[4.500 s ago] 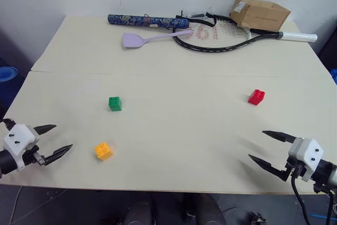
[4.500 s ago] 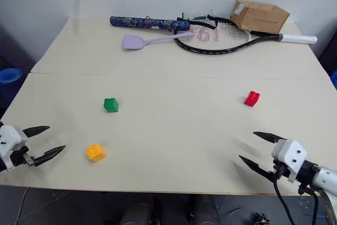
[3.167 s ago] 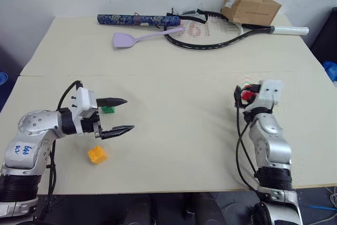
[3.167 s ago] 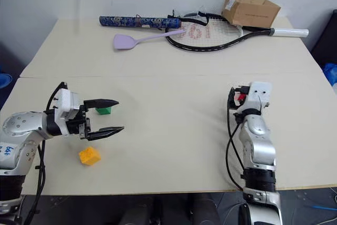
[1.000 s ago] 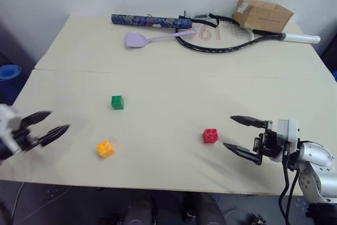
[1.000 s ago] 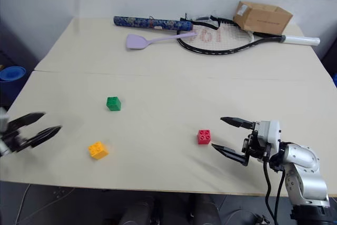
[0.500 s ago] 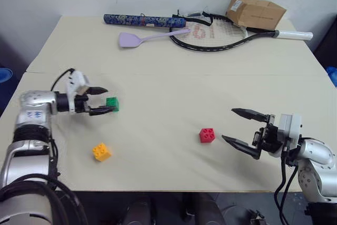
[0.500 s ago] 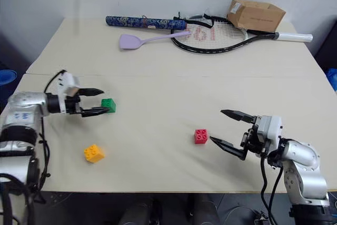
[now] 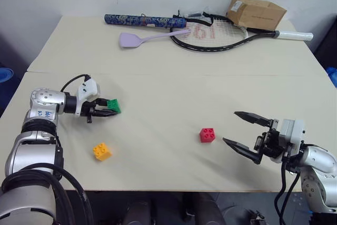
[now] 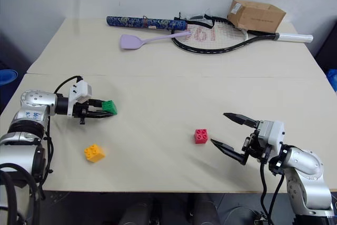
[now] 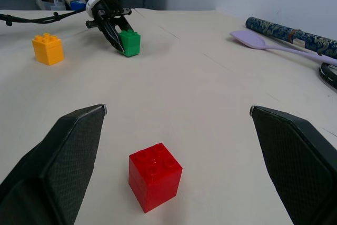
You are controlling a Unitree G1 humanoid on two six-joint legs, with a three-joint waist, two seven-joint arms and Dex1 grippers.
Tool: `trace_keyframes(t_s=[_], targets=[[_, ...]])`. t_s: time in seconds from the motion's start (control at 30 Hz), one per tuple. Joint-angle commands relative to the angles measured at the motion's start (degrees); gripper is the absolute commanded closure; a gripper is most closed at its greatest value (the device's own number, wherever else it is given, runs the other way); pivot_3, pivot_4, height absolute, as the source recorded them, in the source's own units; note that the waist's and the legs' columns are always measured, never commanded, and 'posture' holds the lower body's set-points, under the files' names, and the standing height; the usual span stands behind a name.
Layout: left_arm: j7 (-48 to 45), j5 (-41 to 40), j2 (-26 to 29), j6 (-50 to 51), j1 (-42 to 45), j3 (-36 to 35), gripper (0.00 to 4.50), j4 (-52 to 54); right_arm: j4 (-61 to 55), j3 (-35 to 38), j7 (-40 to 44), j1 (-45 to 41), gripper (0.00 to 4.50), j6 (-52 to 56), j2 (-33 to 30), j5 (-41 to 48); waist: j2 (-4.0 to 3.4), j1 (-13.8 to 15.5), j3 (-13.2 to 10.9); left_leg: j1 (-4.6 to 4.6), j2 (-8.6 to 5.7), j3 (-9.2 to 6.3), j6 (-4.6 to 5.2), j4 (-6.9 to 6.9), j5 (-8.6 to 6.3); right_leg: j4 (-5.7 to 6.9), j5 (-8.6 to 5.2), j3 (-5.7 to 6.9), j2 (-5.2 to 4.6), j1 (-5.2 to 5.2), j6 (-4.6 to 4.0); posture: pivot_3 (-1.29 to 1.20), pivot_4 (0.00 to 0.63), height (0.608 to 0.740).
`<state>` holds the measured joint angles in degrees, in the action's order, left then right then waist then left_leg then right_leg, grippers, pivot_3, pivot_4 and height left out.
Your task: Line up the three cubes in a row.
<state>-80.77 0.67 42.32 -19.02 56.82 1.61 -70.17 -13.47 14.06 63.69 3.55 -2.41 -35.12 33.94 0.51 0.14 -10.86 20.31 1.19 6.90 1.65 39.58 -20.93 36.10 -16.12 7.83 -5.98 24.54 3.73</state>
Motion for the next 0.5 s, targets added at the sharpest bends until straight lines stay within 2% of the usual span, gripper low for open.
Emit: trace_keyframes(t_s=[0.03, 0.1, 0.17, 0.3, 0.4, 0.5], targets=[[-5.68, -2.14, -2.30, 1.68, 3.45, -0.14, 3.01, 5.20, -1.87, 2.80, 0.26, 0.98, 0.00, -0.79, -1.55, 0.58, 0.00, 0.39, 0.00, 0.03, 0.00, -0.02, 0.02, 0.06, -0.01, 0.00, 0.01, 0.00, 0.00, 0.00, 0.01, 0.00, 0.150, 0.740], [-8.94, -2.25, -4.89, 6.58, 3.44, 2.37, 3.01, 12.98, -1.57, 3.66, 0.97, 1.82, 0.00, -0.73, -2.51, 0.79, 0.00, 0.94, 0.00, 0.09, -0.01, -0.03, 0.10, 0.22, -0.06, 0.01, 0.06, 0.01, 0.00, -0.02, 0.10, 0.00, 0.150, 0.740], [-9.32, -2.49, -7.31, 13.71, 1.51, 5.38, 3.01, 25.26, -1.26, 4.68, 1.92, 2.75, 0.00, -0.72, -3.49, 0.96, 0.00, 1.32, 0.00, 0.18, -0.02, -0.05, 0.18, 0.39, -0.10, -0.01, 0.12, -0.07, 0.00, -0.03, 0.22, 0.00, 0.150, 0.740], [-6.31, -4.03, -8.50, 35.54, -4.61, 11.63, 3.01, 54.12, -0.94, 7.66, 3.14, 4.68, 0.00, -0.45, -5.26, 1.66, 0.00, 1.13, 0.00, 0.23, -0.05, -0.08, 0.28, 0.46, -0.16, -0.10, 0.20, -0.30, -0.05, -0.06, 0.35, 0.00, 0.150, 0.740], [-0.42, -3.05, -9.58, 43.36, -8.70, 13.99, 3.01, 65.27, -1.06, 9.73, 3.30, 6.29, 0.00, -0.36, -5.85, 1.95, -0.01, 0.90, 0.00, 0.20, -0.02, -0.08, 0.28, 0.46, -0.16, -0.10, 0.20, -0.45, -0.01, -0.08, 0.35, 0.00, 0.150, 0.740], [5.53, 0.41, -11.74, 43.90, -11.45, 17.22, 3.01, 68.47, -1.46, 10.71, 3.08, 7.77, 0.00, -0.58, -5.46, 1.78, -0.02, 1.13, 0.00, 0.09, 0.04, -0.08, 0.24, 0.46, -0.14, -0.07, 0.20, -0.56, 0.06, -0.15, 0.34, 0.00, 0.150, 0.740]])
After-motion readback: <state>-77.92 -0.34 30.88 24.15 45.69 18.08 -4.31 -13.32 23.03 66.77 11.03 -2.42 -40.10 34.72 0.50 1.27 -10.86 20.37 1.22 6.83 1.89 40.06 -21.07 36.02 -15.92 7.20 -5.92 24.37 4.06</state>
